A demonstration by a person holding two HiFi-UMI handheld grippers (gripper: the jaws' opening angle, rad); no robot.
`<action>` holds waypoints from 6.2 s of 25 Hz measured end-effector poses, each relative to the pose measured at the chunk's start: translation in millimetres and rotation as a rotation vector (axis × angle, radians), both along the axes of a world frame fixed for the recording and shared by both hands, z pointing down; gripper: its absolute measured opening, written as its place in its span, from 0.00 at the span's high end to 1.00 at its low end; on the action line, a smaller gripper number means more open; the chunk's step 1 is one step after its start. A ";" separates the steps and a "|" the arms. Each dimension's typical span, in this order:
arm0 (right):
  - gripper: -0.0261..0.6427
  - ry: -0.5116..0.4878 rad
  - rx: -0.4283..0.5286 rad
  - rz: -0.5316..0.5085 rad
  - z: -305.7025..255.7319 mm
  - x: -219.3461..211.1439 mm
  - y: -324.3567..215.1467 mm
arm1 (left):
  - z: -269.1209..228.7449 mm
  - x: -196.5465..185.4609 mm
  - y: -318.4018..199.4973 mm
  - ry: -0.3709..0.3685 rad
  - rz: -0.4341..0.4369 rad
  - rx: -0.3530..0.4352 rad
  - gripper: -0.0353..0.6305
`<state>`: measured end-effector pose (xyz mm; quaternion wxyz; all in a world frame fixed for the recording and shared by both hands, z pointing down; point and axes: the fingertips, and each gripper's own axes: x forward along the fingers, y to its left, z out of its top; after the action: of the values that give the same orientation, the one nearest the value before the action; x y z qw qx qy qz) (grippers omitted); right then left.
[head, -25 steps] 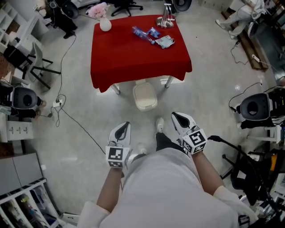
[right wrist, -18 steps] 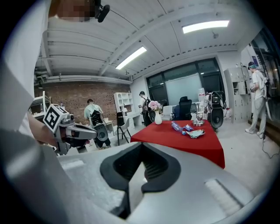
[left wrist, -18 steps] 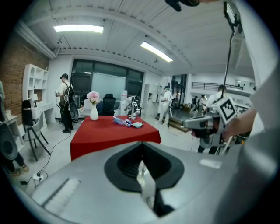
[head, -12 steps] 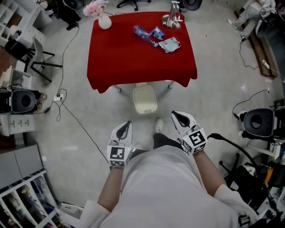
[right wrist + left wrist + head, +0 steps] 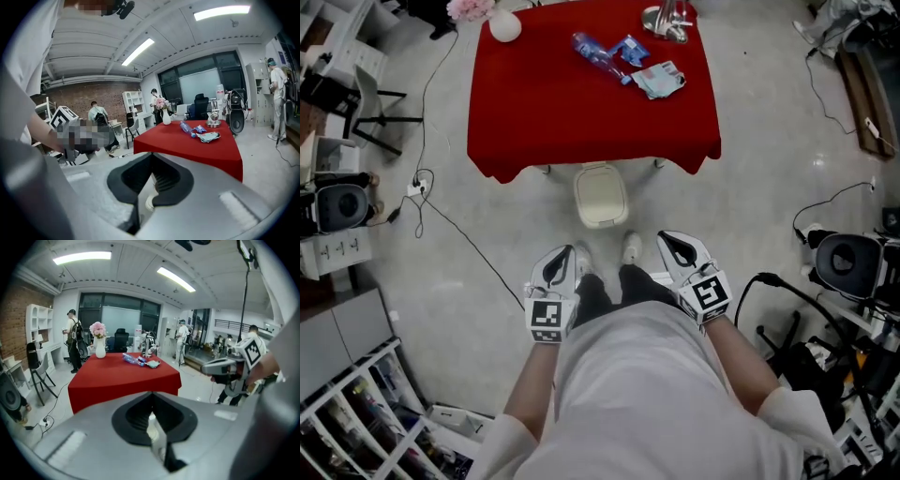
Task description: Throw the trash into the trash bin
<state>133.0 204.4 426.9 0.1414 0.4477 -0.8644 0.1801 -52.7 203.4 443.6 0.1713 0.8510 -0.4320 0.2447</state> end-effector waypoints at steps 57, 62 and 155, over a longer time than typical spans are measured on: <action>0.96 -0.073 -0.343 0.262 343.8 33.8 -0.5 | 572.7 66.1 19.9 -0.257 0.025 -0.581 0.94; 0.96 -0.076 -0.341 0.269 345.5 35.2 3.6 | 587.0 64.7 27.1 -0.303 0.006 -0.614 0.94; 0.92 0.061 -0.063 0.194 5.1 -92.9 -8.9 | 15.2 -50.8 -27.5 0.056 0.320 -0.151 0.94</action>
<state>40.1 195.6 431.9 0.1636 0.5297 -0.8063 0.2061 -103.5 175.9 458.8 0.2056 0.9000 -0.2663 0.2771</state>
